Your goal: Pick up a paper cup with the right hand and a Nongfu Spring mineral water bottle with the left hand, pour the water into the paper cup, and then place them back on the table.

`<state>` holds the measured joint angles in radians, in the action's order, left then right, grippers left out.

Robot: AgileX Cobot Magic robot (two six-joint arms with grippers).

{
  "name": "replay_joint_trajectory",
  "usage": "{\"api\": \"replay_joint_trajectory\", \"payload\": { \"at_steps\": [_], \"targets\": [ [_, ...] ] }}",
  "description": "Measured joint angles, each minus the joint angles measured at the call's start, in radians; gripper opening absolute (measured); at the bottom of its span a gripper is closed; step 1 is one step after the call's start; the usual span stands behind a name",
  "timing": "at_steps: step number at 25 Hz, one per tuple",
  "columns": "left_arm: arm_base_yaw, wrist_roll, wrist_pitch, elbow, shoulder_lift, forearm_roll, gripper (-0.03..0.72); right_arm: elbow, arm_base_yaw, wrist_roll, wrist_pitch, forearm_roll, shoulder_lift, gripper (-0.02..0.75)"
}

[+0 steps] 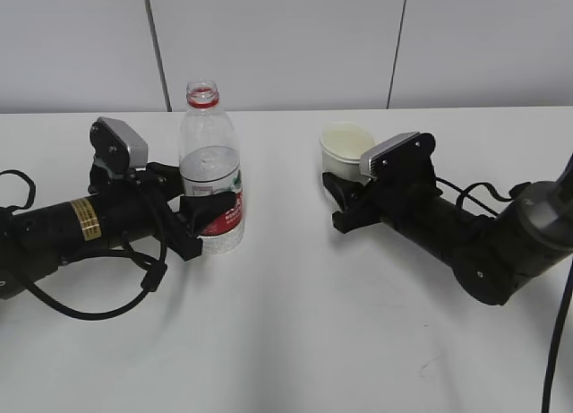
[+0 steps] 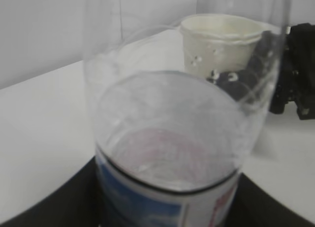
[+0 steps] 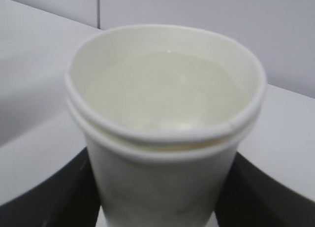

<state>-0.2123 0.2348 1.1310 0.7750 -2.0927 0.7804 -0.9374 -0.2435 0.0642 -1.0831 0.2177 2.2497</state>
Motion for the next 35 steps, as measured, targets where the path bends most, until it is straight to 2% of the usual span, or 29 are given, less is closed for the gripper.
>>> {"api": "replay_joint_trajectory", "payload": {
  "at_steps": [10, 20, 22, 27, 35],
  "targets": [
    [0.000, 0.002, -0.001, 0.001, 0.000, 0.000, 0.382, 0.002, 0.000, 0.009, -0.027, -0.122, 0.024, 0.456],
    [0.000, 0.002, -0.001, 0.001, 0.000, -0.004, 0.369, 0.002, 0.000, 0.016, -0.029, -0.138, 0.051, 0.458],
    [0.000, 0.002, -0.002, 0.001, 0.000, -0.011, 0.369, 0.002, 0.000, 0.016, -0.029, -0.141, 0.051, 0.487],
    [0.000, -0.005, -0.003, 0.001, 0.000, -0.022, 0.401, 0.002, 0.000, 0.019, -0.049, -0.149, 0.051, 0.638],
    [0.000, -0.009, 0.004, 0.001, 0.000, -0.029, 0.515, 0.023, 0.000, 0.017, -0.056, -0.154, 0.051, 0.662]
  ]
}}
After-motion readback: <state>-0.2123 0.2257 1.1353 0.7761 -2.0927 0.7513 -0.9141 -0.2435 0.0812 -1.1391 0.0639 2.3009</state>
